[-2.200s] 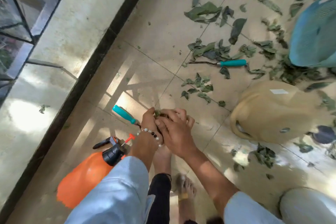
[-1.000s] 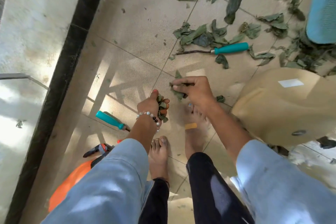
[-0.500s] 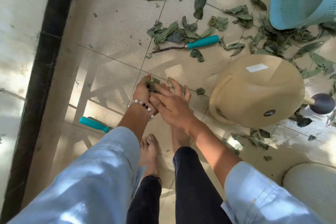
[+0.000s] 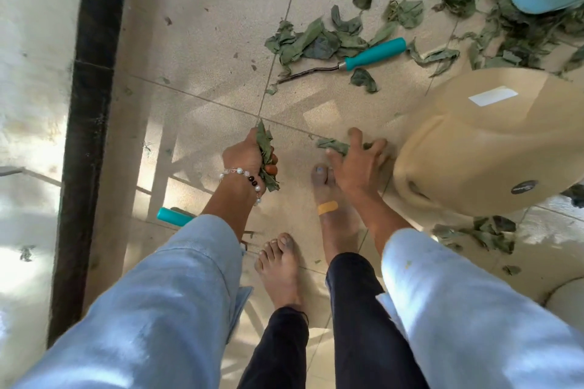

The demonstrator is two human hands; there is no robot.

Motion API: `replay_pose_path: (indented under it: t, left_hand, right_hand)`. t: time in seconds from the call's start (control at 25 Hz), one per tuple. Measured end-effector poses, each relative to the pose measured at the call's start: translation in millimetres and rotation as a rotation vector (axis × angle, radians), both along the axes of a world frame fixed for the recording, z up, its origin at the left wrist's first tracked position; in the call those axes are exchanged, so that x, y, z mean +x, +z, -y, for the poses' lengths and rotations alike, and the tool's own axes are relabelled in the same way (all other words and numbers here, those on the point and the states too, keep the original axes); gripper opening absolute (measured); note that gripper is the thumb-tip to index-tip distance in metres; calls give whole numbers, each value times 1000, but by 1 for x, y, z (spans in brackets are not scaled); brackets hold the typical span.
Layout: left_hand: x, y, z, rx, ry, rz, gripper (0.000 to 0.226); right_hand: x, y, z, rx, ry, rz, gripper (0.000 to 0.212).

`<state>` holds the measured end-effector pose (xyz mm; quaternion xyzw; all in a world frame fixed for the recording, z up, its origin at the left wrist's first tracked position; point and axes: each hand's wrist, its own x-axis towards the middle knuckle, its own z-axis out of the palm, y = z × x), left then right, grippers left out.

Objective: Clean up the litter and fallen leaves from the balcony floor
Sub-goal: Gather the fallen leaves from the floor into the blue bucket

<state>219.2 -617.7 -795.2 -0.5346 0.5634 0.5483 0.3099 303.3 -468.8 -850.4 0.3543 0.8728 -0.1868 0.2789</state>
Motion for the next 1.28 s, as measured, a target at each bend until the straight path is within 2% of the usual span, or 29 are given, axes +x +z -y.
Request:
replay_pose_path:
  t: [0.12,0.2,0.24,0.32,0.36,0.4,0.52,0.6,0.64,0.68,0.72,0.8,0.84,0.88,0.96,1.04,1.12,1.16,1.2,1.28]
  left_hand:
    - [1,-6,4,-26,-88,24,32]
    - [5,-5,3,-31,-144,41,32]
    - [7,-2,1,-29,-177,37,30]
    - [12,5,-6,-49,-313,15,27]
    - [17,8,-8,-74,-396,4,29]
    - [23,15,-15,-110,-484,-3,34]
    - [46,45,-42,-209,-767,-49,44]
    - [67,72,-71,-179,-928,-69,27]
    - [77,92,-89,-134,-913,-31,22]
    - [87,103,-100,-100,-824,-15,25]
    - [96,113,-113,-6,-643,62,27]
    - [115,130,-139,222,-476,199,32]
    - [123,129,-148,265,-392,258,38]
    - [134,120,-157,265,-373,300,44]
    - [155,103,-171,195,-496,324,47]
    - [174,82,-176,26,-633,272,39]
    - [193,58,-178,-95,-785,197,40]
    - [199,48,-181,-120,-832,174,43]
    - [203,40,-185,-135,-874,168,47]
    - [206,19,-192,-151,-947,177,51]
  right_hand:
    - [-12,-17,5,114,416,-190,44]
    - [-20,-17,-1,-43,500,-172,34]
    - [-20,-13,-6,-144,394,-166,29]
    - [-15,3,-13,-345,-38,-231,21]
    - [-11,19,-12,-430,-247,-322,17]
    - [-6,39,-12,-482,-370,-414,16]
    - [27,99,1,-560,-602,-562,17]
    - [55,131,7,-455,-564,-649,21]
    - [70,142,8,-380,-480,-667,27]
    - [81,152,7,-321,-389,-656,33]
    - [91,162,4,-296,-324,-622,35]
    - [119,179,-9,-239,-241,-594,38]
    - [134,183,-14,-185,-191,-588,43]
    - [149,185,-20,-155,-141,-561,46]
    - [180,173,-38,-225,-94,-455,47]
    - [208,152,-57,-462,-232,-382,37]
    - [235,135,-77,-773,-649,-510,23]
    - [248,122,-83,-795,-885,-572,22]
    - [260,106,-89,-682,-1046,-564,22]
    - [281,65,-98,-256,-1071,-349,26]
